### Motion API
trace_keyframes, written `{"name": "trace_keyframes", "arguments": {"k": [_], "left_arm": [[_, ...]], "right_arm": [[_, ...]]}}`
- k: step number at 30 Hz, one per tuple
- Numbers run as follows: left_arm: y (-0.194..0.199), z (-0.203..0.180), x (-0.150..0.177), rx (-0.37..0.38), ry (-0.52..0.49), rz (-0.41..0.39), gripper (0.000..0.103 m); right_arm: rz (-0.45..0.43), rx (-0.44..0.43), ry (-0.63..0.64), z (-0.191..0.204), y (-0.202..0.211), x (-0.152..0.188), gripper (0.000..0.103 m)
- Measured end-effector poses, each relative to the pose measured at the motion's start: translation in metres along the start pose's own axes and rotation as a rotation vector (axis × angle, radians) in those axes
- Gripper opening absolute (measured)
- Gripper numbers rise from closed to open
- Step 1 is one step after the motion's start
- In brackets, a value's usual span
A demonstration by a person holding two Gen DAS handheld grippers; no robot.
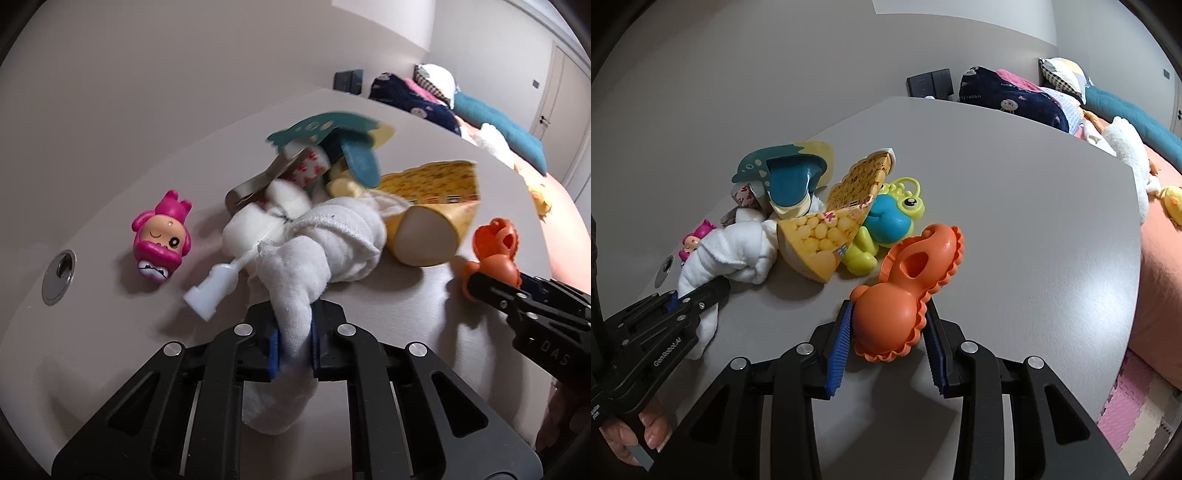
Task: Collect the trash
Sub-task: 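Grasp the white cloth doll with the left tool while the right tool grasps the orange toy, then carry the cloth doll and orange toy to the bin and release them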
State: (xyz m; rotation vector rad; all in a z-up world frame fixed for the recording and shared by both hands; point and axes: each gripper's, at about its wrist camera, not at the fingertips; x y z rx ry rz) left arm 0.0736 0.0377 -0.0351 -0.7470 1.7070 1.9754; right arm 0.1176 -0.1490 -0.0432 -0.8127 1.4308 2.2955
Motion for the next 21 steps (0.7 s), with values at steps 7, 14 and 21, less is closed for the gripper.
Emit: {"name": "trace_keyframes", "arguments": {"k": [7,14,21], "left_arm": [[0.027,-0.007,-0.003,0.030,0.017,-0.056,0.010],[0.061,-0.004,-0.008,0.044,0.058,-0.129,0.010],[0.088,-0.021,-0.015,0.063,0.044,-0.180,0.010]], "right_arm": [[-0.046,-0.006,0.000,-0.002,0.025,-0.002,0.039],[-0.092,-0.009,0.011,-0.001,0.052,-0.004,0.039],[-0.137,0.001,0.009,-0.007,0.084,0.001,0.039]]}}
Point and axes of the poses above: each gripper's, at about its wrist camera, not at the fingertips, and y roughly against the way its jaws point, z to its left, x to its underside, and after that the axes turned 9 degrees about -x, right-handed
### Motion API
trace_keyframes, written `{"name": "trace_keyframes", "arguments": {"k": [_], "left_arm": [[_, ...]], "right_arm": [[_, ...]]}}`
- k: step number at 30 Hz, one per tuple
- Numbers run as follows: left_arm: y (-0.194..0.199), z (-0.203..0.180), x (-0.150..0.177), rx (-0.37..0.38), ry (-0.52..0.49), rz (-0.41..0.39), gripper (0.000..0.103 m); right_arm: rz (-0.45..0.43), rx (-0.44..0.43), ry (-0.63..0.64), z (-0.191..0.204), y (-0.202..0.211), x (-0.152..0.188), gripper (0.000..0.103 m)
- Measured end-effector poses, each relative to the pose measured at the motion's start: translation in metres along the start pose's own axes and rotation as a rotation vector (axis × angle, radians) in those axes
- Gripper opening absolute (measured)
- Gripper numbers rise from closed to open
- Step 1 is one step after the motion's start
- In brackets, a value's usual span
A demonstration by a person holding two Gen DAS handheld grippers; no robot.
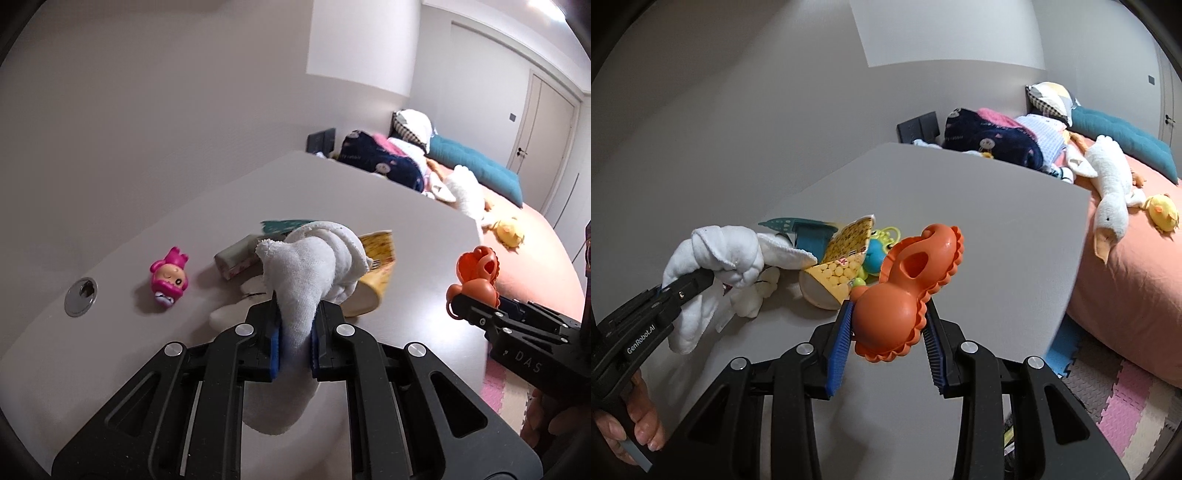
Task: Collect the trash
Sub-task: 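Carry the cloth doll and orange toy to the bin and release them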
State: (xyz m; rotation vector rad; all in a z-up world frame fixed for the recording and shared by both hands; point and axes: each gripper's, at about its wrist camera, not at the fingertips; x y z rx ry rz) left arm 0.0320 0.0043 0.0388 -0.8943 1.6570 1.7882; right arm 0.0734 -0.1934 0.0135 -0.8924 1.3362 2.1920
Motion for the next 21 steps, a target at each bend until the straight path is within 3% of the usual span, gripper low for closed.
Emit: {"name": "trace_keyframes", "arguments": {"k": [21], "left_arm": [[0.035,-0.097,0.012,0.130,-0.114,-0.036,0.010]], "right_arm": [[-0.111,0.107,-0.064,-0.059,0.096,0.023,0.039]]}}
Point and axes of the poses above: each gripper's, at about its wrist camera, not at the fingertips, and y roughly against the way its jaws point, z to its left, x to its underside, and after that the axes turned 9 degrees about -x, right-handed
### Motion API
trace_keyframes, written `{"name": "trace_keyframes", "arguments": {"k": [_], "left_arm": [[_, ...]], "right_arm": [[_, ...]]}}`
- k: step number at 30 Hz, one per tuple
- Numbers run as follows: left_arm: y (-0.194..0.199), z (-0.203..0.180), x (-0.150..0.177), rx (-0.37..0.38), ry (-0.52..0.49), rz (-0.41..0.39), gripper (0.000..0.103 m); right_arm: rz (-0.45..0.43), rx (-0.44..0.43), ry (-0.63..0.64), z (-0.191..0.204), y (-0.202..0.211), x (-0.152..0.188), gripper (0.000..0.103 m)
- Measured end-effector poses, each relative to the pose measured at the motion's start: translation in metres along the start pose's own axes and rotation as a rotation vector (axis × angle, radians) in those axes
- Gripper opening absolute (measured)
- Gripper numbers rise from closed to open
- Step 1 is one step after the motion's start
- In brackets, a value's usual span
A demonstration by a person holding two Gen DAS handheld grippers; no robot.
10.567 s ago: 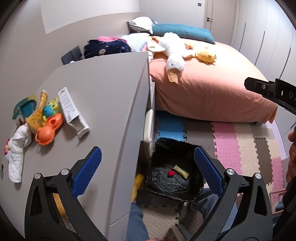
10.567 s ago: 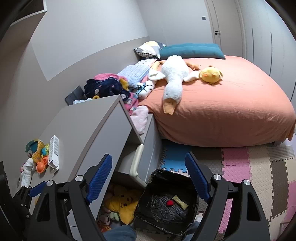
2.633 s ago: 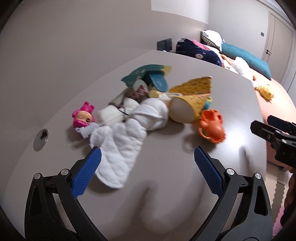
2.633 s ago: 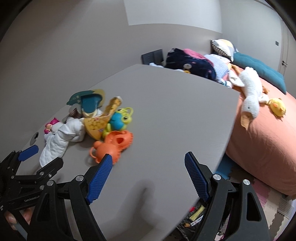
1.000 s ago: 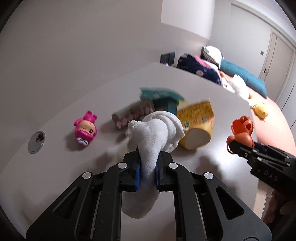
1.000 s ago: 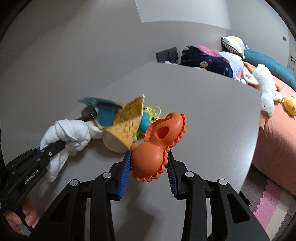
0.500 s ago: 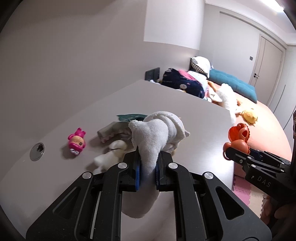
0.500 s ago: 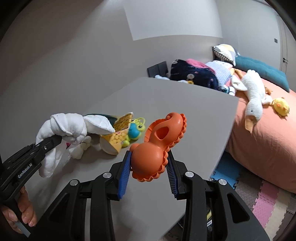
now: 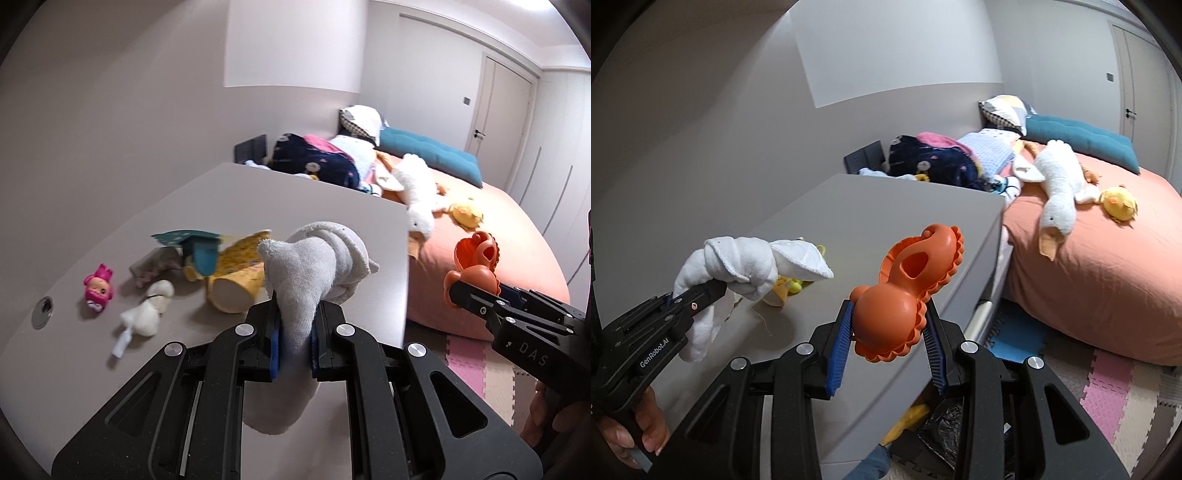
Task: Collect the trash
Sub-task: 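Carry the cloth doll and orange toy to the bin and release them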
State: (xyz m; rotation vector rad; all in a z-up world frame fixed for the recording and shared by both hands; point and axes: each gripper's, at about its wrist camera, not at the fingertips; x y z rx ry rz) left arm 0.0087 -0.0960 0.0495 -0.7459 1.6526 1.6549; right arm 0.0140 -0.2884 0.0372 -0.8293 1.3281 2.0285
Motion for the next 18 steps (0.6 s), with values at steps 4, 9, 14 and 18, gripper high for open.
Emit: {"name": "trace_keyframes", "arguments": {"k": [4,9,14,18], "left_arm": [[0.003,-0.019,0.001,0.026,-0.024,-0.002,0.010],[0.001,-0.041,0.002,0.059,-0.051,0.006,0.010],[-0.001,-0.062,0.003,0.089,-0.078,0.012,0.011],[-0.003,-0.079,0.003,0.113,-0.097,0.021,0.010]], "right_arm": [[-0.016,0.019,-0.018,-0.013,0.015,0.005,0.039],[-0.032,0.050,-0.043,-0.031,0.031,0.009,0.039],[-0.045,0.075,-0.065,-0.046,0.044,0.013,0.039],[-0.057,0.095,-0.090,-0.060,0.053,0.016,0.039]]}}
Point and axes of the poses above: each gripper's, at about its wrist camera, not at the fingertips, and y roughly against the way its jaws point, z to its left, x to its underside, and after that the axes turned 9 degrees about -x, right-handed
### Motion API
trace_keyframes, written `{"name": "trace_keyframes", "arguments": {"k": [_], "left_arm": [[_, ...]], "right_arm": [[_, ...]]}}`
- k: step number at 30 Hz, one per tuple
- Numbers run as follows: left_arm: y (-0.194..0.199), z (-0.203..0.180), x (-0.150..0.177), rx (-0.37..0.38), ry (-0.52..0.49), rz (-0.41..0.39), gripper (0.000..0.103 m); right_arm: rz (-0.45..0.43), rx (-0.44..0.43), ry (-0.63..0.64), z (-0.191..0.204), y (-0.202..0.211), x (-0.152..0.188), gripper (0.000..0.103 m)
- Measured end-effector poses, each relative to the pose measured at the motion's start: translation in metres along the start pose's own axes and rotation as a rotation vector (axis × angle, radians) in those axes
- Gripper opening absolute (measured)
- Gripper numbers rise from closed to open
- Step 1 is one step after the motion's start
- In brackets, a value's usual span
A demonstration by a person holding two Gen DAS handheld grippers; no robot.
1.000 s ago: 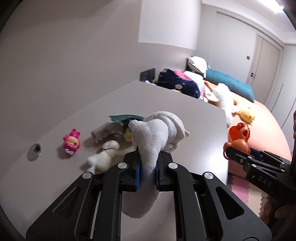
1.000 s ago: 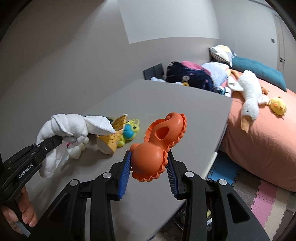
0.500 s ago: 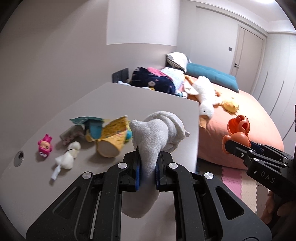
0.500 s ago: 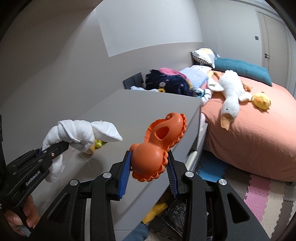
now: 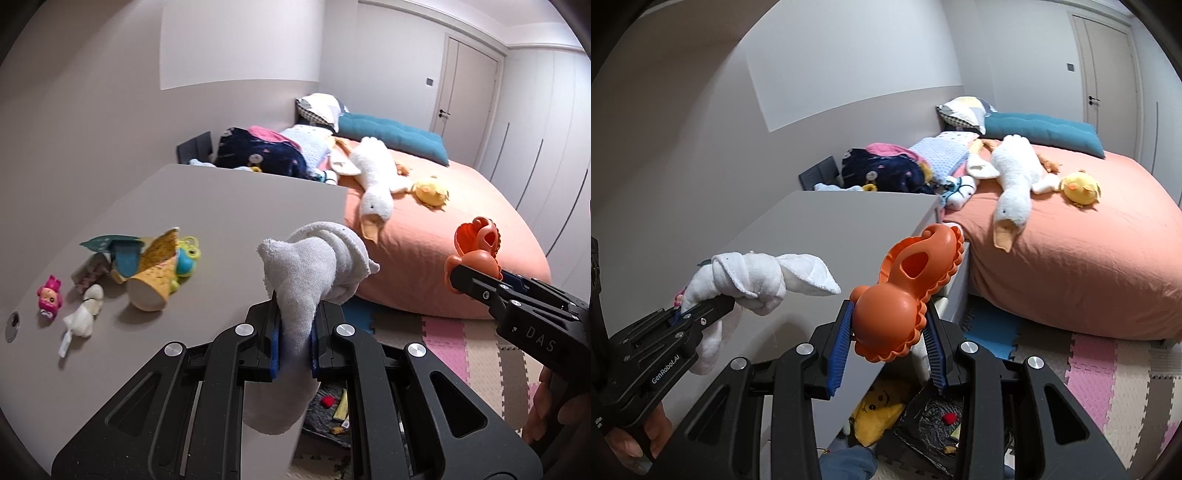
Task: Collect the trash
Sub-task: 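Carry the cloth doll and orange toy to the bin and release them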
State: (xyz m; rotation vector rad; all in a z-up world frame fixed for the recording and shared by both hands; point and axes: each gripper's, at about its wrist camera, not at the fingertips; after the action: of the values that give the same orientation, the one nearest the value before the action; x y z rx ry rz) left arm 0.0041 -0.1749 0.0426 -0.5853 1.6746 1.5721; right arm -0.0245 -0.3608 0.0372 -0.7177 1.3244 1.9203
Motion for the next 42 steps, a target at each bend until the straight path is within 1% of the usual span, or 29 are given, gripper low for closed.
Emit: {"name": "trace_keyframes", "arguments": {"k": [16,27,34,42], "left_arm": [[-0.013,-0.065,0.000,0.091,-0.087,0.026,0.010],[-0.032,-0.111,0.003,0.155,-0.173,0.068,0.011],[-0.045,-0.128,0.005,0.183,-0.209,0.099,0.011],[-0.060,-0.134,0.009,0.197,-0.234,0.139,0.011]], "right_arm": [[-0.040,0.086,-0.087,-0.056,0.030,0.005,0.039],[-0.050,0.147,-0.146,-0.094,0.042,0.010,0.039],[-0.053,0.181,-0.183,-0.115,0.047,0.012,0.039],[-0.033,0.191,-0.195,-0.121,0.039,0.014,0.039]]}}
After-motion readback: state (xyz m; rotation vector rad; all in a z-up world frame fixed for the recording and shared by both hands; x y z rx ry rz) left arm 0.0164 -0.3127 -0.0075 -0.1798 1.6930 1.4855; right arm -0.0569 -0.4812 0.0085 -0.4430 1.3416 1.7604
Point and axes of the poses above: each gripper's, at about its wrist camera, not at the fingertips, and y roughly against the way its jaws point, z to its left, x to its underside, and after that the axes turned 9 degrees about -x, right-handed
